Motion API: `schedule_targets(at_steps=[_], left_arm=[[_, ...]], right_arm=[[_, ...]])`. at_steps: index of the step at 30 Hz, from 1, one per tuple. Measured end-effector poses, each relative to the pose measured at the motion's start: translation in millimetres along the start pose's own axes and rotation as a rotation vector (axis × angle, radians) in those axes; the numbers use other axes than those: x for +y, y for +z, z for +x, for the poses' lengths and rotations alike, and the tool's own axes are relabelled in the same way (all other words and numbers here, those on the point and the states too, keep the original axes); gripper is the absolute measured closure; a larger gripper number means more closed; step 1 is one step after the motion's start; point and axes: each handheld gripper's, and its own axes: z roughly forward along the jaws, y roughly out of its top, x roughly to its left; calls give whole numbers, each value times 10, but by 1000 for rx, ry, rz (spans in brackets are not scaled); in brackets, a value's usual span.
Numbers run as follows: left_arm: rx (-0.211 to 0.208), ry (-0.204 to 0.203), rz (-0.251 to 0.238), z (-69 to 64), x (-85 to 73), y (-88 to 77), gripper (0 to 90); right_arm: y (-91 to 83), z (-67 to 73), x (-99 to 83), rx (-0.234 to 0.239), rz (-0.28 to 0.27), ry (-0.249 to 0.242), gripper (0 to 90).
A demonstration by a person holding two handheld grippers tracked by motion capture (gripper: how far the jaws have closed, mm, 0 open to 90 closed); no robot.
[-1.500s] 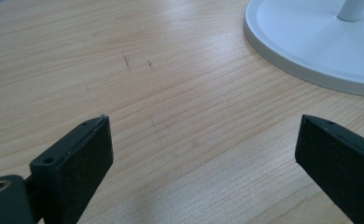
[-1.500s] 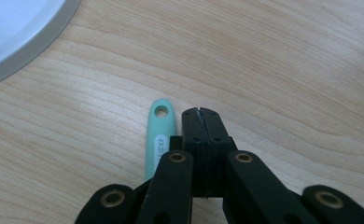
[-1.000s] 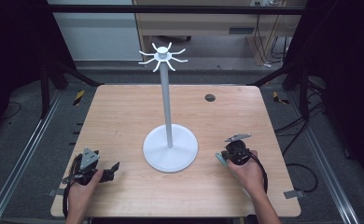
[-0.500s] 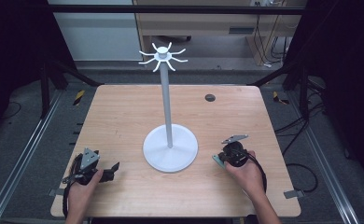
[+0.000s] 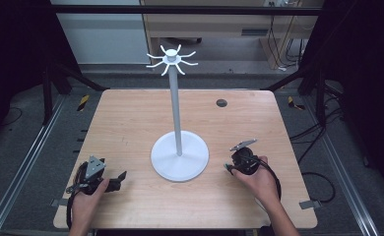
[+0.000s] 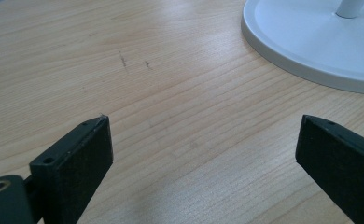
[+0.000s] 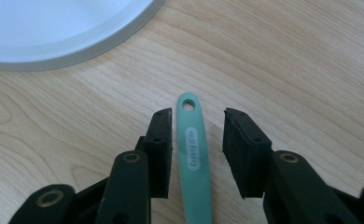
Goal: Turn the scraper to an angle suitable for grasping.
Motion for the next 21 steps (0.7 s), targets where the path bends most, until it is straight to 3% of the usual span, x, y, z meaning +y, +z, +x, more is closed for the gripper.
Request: schedule_targets(at_steps=[12, 21], left_arm=[[-7, 2, 3, -13, 0, 16, 34], [-4, 2, 1, -14, 0, 14, 32]], right_arm=[[53, 21, 89, -2, 108, -27, 652], [71, -4, 131, -4, 134, -32, 676]])
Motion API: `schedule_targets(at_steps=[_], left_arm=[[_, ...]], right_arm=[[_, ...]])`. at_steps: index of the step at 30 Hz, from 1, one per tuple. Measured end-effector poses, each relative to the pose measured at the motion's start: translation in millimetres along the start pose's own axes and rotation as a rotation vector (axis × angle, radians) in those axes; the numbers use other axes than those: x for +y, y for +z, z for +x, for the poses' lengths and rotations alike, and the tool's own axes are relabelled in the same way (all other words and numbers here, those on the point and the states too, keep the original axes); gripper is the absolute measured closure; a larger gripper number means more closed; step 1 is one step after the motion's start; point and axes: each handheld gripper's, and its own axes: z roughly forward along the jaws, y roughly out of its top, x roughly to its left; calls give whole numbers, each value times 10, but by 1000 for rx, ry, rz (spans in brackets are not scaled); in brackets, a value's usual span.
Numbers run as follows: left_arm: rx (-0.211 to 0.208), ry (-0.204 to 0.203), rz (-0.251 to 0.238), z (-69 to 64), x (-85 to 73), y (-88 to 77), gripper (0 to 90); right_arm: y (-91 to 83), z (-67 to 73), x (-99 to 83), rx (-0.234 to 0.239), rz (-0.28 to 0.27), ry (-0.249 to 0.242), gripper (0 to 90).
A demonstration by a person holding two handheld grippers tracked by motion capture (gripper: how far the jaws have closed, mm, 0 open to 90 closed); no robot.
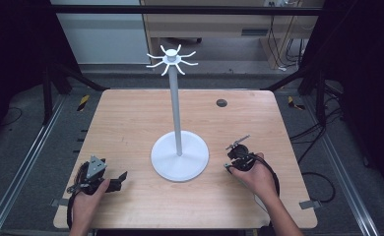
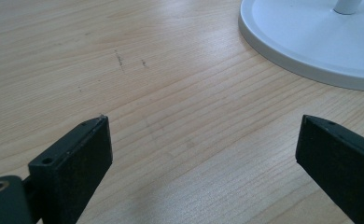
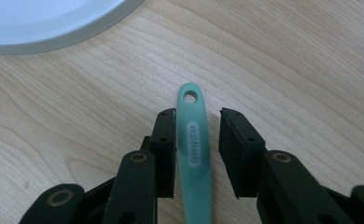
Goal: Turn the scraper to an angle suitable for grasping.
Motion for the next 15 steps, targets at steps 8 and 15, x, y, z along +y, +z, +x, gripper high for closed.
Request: schedule_targets(at_steps=[8, 15], left_arm=[[-1, 3, 3, -8, 1, 6, 32], [-5, 6, 4, -21, 1, 10, 32]], right_arm=[[9, -9, 23, 10, 31, 3, 677], [37, -12, 41, 23, 59, 0, 681]])
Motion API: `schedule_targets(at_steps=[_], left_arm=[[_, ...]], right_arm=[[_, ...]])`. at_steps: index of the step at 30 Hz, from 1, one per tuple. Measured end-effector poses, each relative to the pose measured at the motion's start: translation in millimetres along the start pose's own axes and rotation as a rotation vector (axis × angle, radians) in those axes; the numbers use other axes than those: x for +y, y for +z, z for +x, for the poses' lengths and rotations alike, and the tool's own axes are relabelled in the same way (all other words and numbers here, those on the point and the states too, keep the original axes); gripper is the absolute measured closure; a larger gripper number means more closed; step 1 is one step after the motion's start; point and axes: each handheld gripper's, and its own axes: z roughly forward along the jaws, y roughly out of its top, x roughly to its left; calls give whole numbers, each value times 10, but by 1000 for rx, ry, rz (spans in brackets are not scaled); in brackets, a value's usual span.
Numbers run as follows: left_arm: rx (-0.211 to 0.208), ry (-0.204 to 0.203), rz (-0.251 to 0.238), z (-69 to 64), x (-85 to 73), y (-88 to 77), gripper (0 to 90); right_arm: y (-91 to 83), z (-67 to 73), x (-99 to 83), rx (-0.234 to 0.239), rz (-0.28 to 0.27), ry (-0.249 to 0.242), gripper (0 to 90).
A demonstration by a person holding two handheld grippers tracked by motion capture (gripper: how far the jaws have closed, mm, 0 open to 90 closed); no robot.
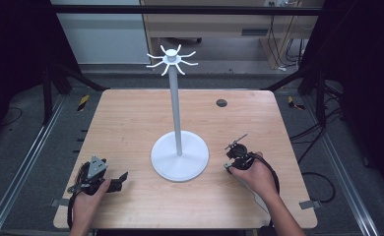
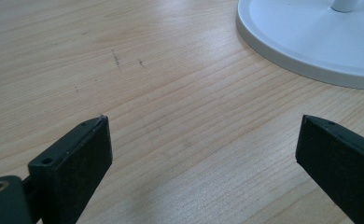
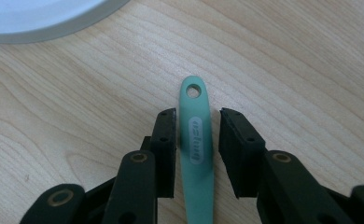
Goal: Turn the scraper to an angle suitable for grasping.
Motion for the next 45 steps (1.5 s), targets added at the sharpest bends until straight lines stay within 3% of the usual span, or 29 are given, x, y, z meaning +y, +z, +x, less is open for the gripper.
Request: schedule_targets(at_steps=[14, 15, 23, 34, 45], left_arm=[[0, 4, 3, -6, 4, 1, 32], [0, 3, 3, -6, 3, 1, 32], [0, 11, 9, -13, 4, 11, 32], [3, 15, 14, -24, 3, 22, 32], [2, 14, 15, -20, 2, 22, 32]], right_arm=[[14, -3, 22, 7, 27, -26, 743], [13, -13, 19, -3, 19, -38, 744], [-119, -73, -8, 15, -67, -6, 745], [-477, -157, -11, -4, -222, 36, 746], [-642, -189, 60, -16, -269, 14, 746]])
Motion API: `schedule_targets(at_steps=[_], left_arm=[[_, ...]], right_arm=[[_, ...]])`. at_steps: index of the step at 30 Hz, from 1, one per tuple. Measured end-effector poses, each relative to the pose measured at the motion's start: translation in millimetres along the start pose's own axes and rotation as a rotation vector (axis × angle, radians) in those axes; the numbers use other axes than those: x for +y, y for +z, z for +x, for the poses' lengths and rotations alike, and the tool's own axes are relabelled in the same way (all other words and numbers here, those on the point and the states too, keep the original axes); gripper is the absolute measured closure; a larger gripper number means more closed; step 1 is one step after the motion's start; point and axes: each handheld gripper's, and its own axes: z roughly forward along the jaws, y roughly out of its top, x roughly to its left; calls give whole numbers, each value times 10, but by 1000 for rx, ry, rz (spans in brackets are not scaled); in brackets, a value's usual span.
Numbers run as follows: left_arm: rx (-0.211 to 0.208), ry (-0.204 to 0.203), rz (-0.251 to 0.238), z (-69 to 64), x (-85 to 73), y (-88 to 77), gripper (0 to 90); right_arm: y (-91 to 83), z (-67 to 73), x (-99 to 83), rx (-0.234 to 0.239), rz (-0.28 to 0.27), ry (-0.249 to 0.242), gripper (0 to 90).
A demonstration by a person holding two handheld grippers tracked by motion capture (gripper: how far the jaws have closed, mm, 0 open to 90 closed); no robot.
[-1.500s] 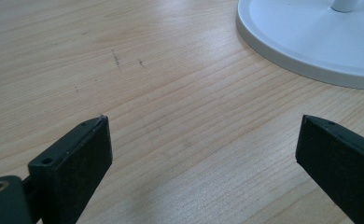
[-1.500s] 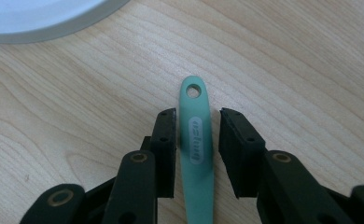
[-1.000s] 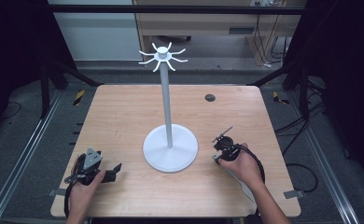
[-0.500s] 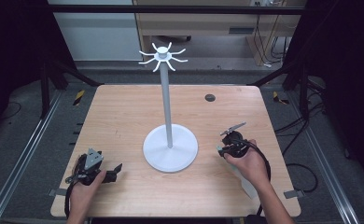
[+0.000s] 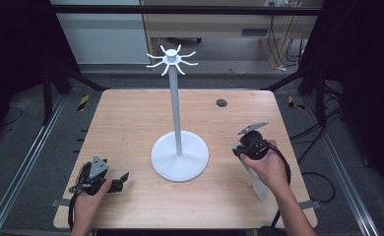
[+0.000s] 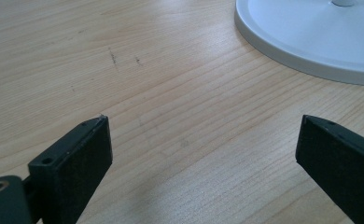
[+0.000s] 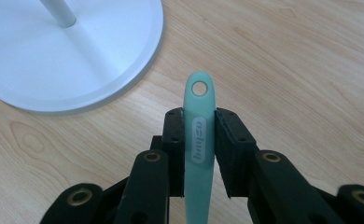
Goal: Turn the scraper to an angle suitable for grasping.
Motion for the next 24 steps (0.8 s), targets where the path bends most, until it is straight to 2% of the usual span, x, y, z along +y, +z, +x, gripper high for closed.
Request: schedule_targets(at_steps=[4, 13, 24], left_arm=[[13, 14, 4, -8, -2, -6, 32], [10, 16, 4, -15, -1, -2, 32], [8, 14, 5, -15, -1, -3, 33]], right_arm=[[-52, -27, 48, -2, -24, 1, 747], [-180, -20, 162, 21, -98, 17, 747], [-249, -19, 254, 11, -134, 0, 749]])
